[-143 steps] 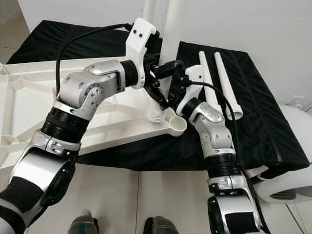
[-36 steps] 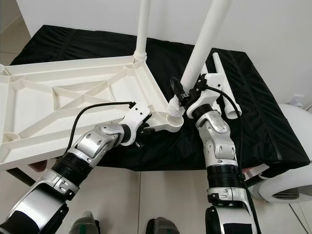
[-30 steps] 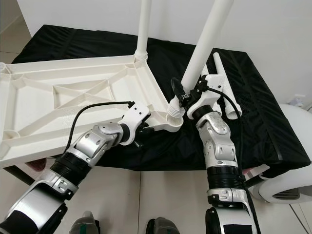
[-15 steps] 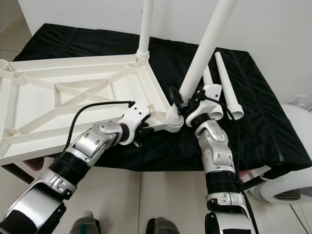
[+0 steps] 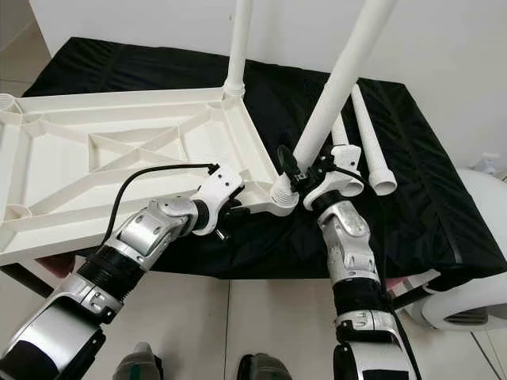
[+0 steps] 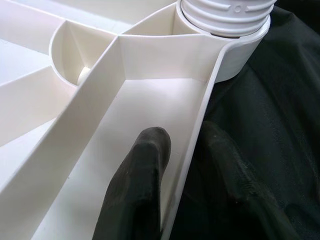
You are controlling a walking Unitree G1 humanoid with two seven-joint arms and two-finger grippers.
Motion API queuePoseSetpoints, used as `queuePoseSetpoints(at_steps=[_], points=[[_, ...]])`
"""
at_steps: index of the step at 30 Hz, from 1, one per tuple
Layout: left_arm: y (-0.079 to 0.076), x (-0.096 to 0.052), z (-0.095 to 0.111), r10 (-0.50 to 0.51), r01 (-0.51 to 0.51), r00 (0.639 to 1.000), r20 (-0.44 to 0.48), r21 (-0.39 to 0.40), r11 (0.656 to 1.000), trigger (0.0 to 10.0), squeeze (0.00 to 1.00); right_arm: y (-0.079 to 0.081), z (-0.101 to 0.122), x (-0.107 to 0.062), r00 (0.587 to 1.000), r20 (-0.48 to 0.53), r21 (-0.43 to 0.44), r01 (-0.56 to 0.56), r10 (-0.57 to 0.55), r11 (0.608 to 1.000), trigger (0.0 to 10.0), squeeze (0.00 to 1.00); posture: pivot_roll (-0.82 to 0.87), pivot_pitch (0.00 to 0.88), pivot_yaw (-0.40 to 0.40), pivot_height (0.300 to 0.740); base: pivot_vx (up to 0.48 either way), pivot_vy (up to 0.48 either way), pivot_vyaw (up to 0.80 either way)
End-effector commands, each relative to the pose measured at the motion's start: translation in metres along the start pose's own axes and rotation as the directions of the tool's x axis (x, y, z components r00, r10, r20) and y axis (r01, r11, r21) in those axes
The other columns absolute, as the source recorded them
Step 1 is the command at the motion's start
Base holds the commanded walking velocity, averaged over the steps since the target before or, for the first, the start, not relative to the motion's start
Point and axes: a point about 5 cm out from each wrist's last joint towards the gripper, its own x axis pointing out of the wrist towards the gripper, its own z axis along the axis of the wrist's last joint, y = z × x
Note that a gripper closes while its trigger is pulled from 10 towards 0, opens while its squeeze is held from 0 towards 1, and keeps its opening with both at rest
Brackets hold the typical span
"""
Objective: Building children table
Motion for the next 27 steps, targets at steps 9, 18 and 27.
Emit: queuePoseSetpoints(at_steps=[9,18,27], points=[[-0.003,-0.002,0.014,-0.037,0.035,0.999,0.022,0.069,0.997,10.0,0.0,0.003,-0.029,-0.009,0.986,-0.153,-0.082,-0.072,0.058,0.994,10.0,0.0,0.04,0.029,-0.083,0.74,0.0,0.0,0.0],[-0.004,-0.003,0.016,-0.04,0.038,0.999,0.029,0.076,0.996,10.0,0.0,0.011,-0.037,-0.014,0.976,-0.182,-0.079,-0.132,0.116,0.988,10.0,0.0,0.04,0.027,-0.085,0.74,0.0,0.0,0.0],[-0.005,-0.004,0.02,-0.047,0.043,0.998,0.042,0.088,0.995,10.0,0.0,-0.002,-0.047,-0.028,0.986,-0.166,0.057,-0.017,0.027,0.998,10.0,0.0,0.04,0.032,-0.08,0.74,0.0,0.0,0.0]])
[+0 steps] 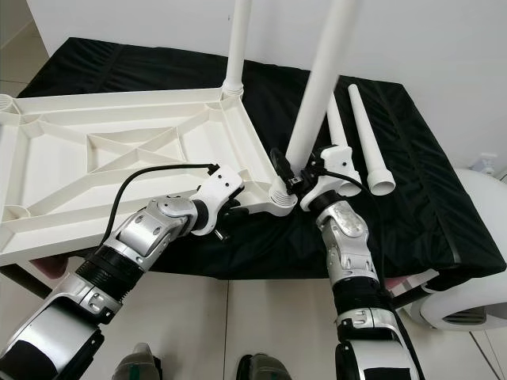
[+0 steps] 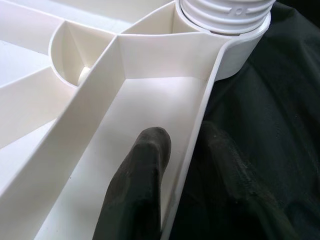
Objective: Building children table
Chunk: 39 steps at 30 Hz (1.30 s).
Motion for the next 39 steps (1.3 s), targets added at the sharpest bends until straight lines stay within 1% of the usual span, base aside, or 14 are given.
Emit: queuePoseSetpoints(at_steps=[1,2,9,10,12,14,15,16,23,39], points=[[-0.004,-0.004,0.02,-0.048,0.044,0.997,0.053,0.074,0.996,10.0,0.0,-0.003,-0.039,-0.023,0.984,-0.174,0.094,0.063,-0.046,0.994,10.0,0.0,0.04,0.032,-0.079,0.74,0.0,0.0,0.0],[-0.004,-0.004,0.021,-0.048,0.044,0.997,0.053,0.076,0.996,10.0,0.0,-0.005,-0.039,-0.025,0.984,-0.164,0.12,0.087,-0.067,0.989,10.0,0.0,0.04,0.034,-0.077,0.74,0.0,0.0,0.0],[-0.003,-0.005,0.021,-0.05,0.045,0.997,0.055,0.083,0.996,10.0,0.0,-0.005,-0.041,-0.026,0.982,-0.168,0.097,0.099,-0.082,0.99,10.0,0.0,0.04,0.038,-0.073,0.74,0.0,0.0,0.0],[-0.003,-0.005,0.022,-0.051,0.046,0.997,0.056,0.086,0.995,10.0,0.0,-0.003,-0.041,-0.024,0.982,-0.177,0.082,0.084,-0.068,0.993,10.0,0.0,0.04,0.04,-0.074,0.74,0.0,0.0,0.0],[-0.003,-0.005,0.022,-0.051,0.046,0.997,0.056,0.086,0.995,10.0,0.0,-0.003,-0.041,-0.024,0.982,-0.177,0.082,0.084,-0.068,0.993,10.0,0.0,0.04,0.04,-0.074,0.74,0.0,0.0,0.0],[-0.003,-0.005,0.023,-0.051,0.045,0.997,0.058,0.088,0.995,10.0,0.0,0.001,-0.041,-0.019,0.98,-0.195,0.04,0.043,-0.035,0.998,10.0,0.0,0.05,0.041,-0.076,0.74,0.0,0.0,0.0],[-0.003,-0.005,0.023,-0.051,0.045,0.997,0.058,0.088,0.995,10.0,0.0,0.001,-0.041,-0.019,0.98,-0.195,0.04,0.043,-0.035,0.998,10.0,0.0,0.05,0.041,-0.076,0.74,0.0,0.0,0.0],[-0.003,-0.006,0.023,-0.049,0.043,0.997,0.06,0.089,0.995,10.0,0.0,0.002,-0.04,-0.015,0.978,-0.208,0.014,0.02,-0.017,1.0,10.0,0.0,0.05,0.041,-0.077,0.74,0.0,0.0,0.0],[-0.002,-0.007,0.024,-0.046,0.04,0.997,0.064,0.09,0.995,10.0,0.0,0.0,-0.04,-0.009,0.972,-0.234,-0.003,0.015,-0.015,1.0,10.0,0.0,0.05,0.041,-0.083,0.74,0.0,0.0,0.0],[-0.004,-0.008,0.026,-0.051,0.045,0.996,0.069,0.098,0.994,10.0,0.0,-0.001,-0.046,-0.014,0.971,-0.238,-0.007,0.023,-0.024,1.0,10.0,0.0,0.05,0.046,-0.078,0.74,0.0,0.0,0.0]])
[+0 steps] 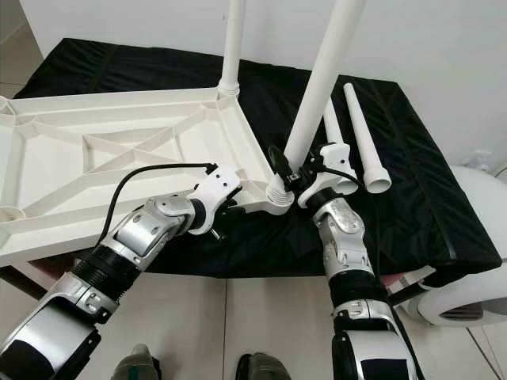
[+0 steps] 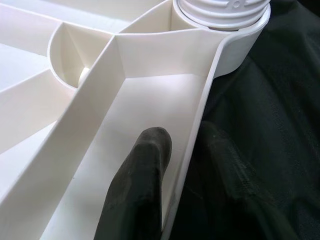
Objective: Building children table
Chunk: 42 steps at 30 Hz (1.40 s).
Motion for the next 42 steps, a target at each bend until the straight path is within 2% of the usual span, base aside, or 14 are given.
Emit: queuePoseSetpoints(at_steps=[1,27,30,33,42], points=[[-0.005,-0.005,0.026,-0.062,0.055,0.994,0.085,0.08,0.995,10.0,0.0,-0.002,-0.046,-0.027,0.972,-0.231,0.035,0.056,-0.046,0.998,10.0,0.0,0.05,0.047,-0.079,0.74,0.0,0.0,0.0],[-0.005,-0.007,0.028,-0.064,0.056,0.994,0.088,0.091,0.994,10.0,0.0,0.005,-0.049,-0.027,0.961,-0.194,0.019,0.207,-0.2,0.978,10.0,0.0,0.05,0.048,-0.076,0.74,0.0,0.0,0.0],[-0.005,-0.007,0.029,-0.065,0.056,0.994,0.092,0.094,0.994,10.0,0.0,0.01,-0.053,-0.03,0.954,-0.194,0.06,0.245,-0.229,0.968,10.0,0.0,0.05,0.049,-0.079,0.74,0.0,0.0,0.0],[-0.005,-0.008,0.03,-0.065,0.056,0.993,0.093,0.094,0.994,10.0,0.0,0.011,-0.056,-0.034,0.951,-0.196,0.062,0.256,-0.24,0.965,10.0,0.0,0.05,0.05,-0.079,0.74,0.0,0.0,0.0],[-0.006,-0.008,0.03,-0.067,0.058,0.993,0.095,0.097,0.994,10.0,0.0,0.003,-0.055,-0.042,0.942,-0.183,0.058,0.295,-0.281,0.954,10.0,0.0,0.05,0.049,-0.078,0.74,0.0,0.0,0.0]])
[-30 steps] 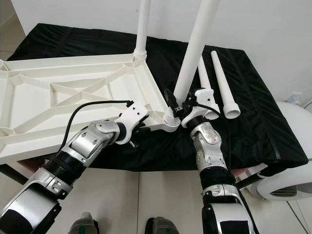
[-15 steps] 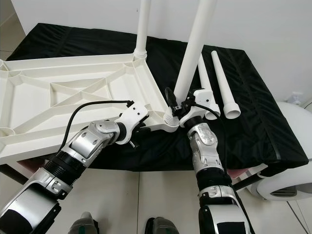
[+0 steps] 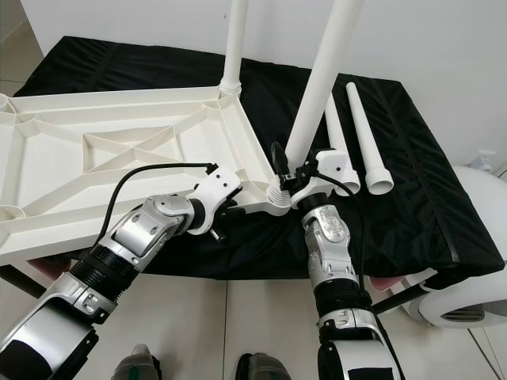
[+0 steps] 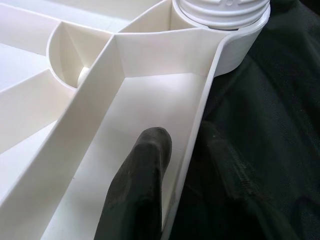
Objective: Building children table
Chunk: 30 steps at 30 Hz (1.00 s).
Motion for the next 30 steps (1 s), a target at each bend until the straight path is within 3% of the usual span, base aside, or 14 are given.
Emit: queuePoseSetpoints(at_steps=[1,14,18,30], points=[[-0.005,-0.006,0.028,-0.064,0.056,0.993,0.098,0.082,0.995,10.0,0.0,-0.016,-0.047,-0.038,0.964,-0.246,0.033,0.111,-0.1,0.993,10.0,0.0,0.05,0.049,-0.078,0.74,0.0,0.0,0.0],[-0.006,-0.006,0.029,-0.067,0.058,0.992,0.103,0.086,0.995,10.0,0.0,0.006,-0.034,-0.026,0.983,-0.184,0.046,0.013,-0.005,0.999,10.0,0.0,0.05,0.04,-0.083,0.74,0.0,0.0,0.0],[-0.006,-0.006,0.029,-0.067,0.058,0.992,0.103,0.088,0.994,10.0,0.0,0.015,-0.021,-0.019,0.989,-0.127,0.077,-0.063,0.073,0.995,10.0,0.0,0.05,0.037,-0.085,0.74,0.0,0.0,0.0],[-0.008,-0.005,0.03,-0.072,0.062,0.992,0.107,0.094,0.994,10.0,0.0,0.005,-0.022,-0.017,0.985,-0.162,0.043,-0.055,0.061,0.998,10.0,0.0,0.05,0.027,-0.092,0.74,0.0,0.0,0.0]])
